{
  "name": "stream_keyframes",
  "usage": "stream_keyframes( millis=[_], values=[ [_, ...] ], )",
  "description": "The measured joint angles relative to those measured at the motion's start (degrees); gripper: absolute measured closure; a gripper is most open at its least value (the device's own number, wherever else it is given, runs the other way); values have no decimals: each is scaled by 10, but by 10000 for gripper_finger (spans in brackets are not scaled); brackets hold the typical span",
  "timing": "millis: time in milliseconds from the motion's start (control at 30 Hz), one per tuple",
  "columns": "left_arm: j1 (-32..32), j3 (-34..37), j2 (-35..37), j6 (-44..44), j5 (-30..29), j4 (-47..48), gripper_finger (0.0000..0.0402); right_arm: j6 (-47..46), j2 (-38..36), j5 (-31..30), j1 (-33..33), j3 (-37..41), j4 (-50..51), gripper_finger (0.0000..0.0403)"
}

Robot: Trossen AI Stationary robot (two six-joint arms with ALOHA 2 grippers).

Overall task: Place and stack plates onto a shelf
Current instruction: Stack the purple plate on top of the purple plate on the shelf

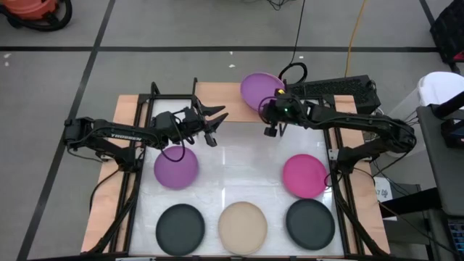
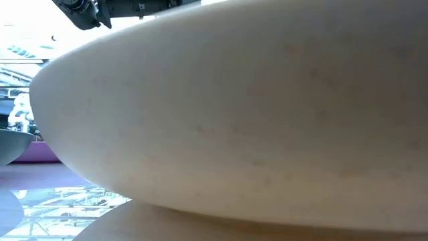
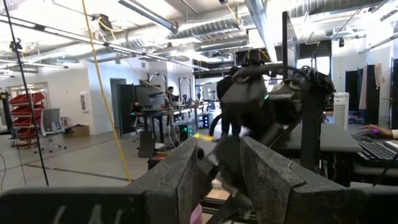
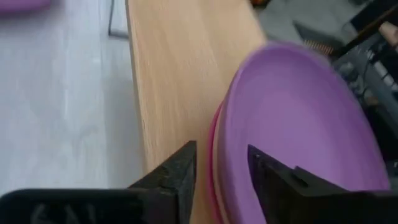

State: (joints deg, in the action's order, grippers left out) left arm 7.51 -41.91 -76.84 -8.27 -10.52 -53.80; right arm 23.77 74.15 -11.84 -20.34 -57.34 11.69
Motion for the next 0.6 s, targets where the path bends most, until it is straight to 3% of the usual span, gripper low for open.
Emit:
stream_keyframes(
  millis=[167,333,433,600],
  values=[
    [0,0,0,10,4,2,273,3,-58,0,32,0,-6,254],
    [-16,-13,0,24,68,50,273,-13,-152,0,76,0,4,255],
    [-40,-63,0,26,52,202,273,-46,-212,2,107,0,20,260],
    [-86,-182,-14,77,-1,552,273,-100,-292,60,155,37,31,260]
  ],
)
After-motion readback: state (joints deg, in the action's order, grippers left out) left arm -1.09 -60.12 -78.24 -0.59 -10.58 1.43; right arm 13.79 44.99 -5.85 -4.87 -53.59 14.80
